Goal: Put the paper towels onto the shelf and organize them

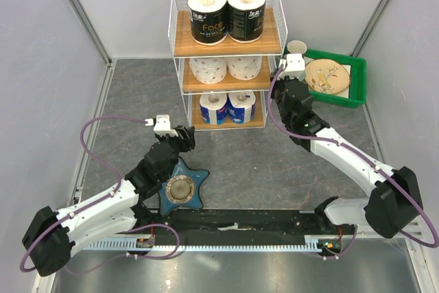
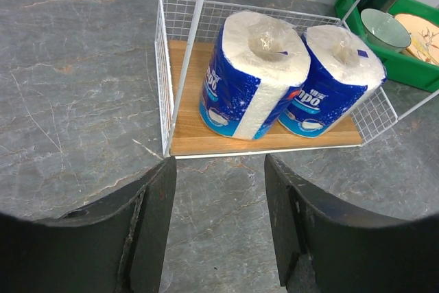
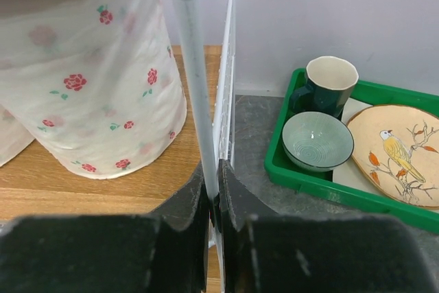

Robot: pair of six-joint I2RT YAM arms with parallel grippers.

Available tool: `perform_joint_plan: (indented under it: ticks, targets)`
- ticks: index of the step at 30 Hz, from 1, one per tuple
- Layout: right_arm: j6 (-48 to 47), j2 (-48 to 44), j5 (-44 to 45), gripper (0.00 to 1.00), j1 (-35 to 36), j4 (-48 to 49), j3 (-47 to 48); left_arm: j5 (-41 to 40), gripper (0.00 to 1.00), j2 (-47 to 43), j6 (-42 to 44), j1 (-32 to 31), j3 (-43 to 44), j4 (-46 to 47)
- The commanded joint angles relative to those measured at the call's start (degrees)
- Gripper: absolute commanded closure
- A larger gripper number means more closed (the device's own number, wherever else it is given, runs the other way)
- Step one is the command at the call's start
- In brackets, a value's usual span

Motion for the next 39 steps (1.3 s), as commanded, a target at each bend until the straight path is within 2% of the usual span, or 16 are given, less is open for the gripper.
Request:
perform_joint_plan:
  ticks: [1,14,15,16,19,24,31,35,36,39]
  targets:
    - [2.88,-4.21,-0.90,0.97,0.16,1.74,0.13,-1.98,0.39,-0.97,0.56,-0.27,-0.72,1.11]
    - [5.08,-9.04,-4.59,0.98,0.16,-2.04,-1.10,-2.15,0.39,-2.11,0.39,-0.27,-0.80,0.49]
    - [5.00,-9.13,-4.85,0.95,0.07,-2.31,-1.01,-2.15,0.39,-2.11,0.39,-0.27,-0.80,0.40]
    - [5.08,-9.13,-5.47,0.79,0.16,-3.00,-1.01,-2.15,0.39,-2.11,0.39,-0.27,-0.80,0.31]
    - [5.52,-9.48,-6.78,0.52,0.07,-4.76,-0.57,-2.06,0.39,-2.11,0.48,-0.27,-0.80,0.31]
    - [6.75,-14.66,-7.84,0.46,0.16,-5.38,-2.86,-2.24,0.39,-2.02,0.74,-0.27,-0.80,0.31]
    - [7.72,-26.07,-7.06,0.45,0.16,-10.82,-5.40,-2.15,0.39,-2.29,0.74,-0.27,-0.72,0.31]
    - [9.38,-32.06,-0.57,0.43,0.16,-12.41,-7.86,-1.71,0.39,-2.55,0.56,-0.27,-0.54,0.14]
    - [9.91,-33.20,4.15,0.39,0.16,-13.20,-8.22,-1.71,0.39,-2.64,0.56,-0.27,-0.45,0.05]
    - [11.76,-31.99,13.47,0.37,0.16,-16.18,-7.52,-1.80,0.39,-2.82,0.83,-0.27,0.16,-0.83]
